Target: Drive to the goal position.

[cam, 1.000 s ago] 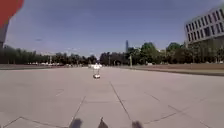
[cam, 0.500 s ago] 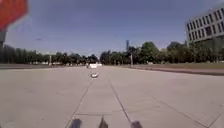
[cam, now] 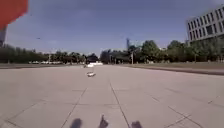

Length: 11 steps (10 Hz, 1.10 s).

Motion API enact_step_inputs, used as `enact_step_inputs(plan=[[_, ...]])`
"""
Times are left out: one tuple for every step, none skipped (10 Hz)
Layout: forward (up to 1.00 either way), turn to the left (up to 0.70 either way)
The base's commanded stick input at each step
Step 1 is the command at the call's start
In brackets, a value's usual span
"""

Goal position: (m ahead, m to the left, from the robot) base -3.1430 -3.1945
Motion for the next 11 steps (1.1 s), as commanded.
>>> enact_step_inputs(plan=[[1.0, 0.0], [1.0, 0.0], [1.0, 0.0], [1.0, 0.0], [1.0, 0.0], [1.0, 0.0], [1.0, 0.0], [1.0, 0.0], [1.0, 0.0], [1.0, 0.0], [1.0, 0.0]])
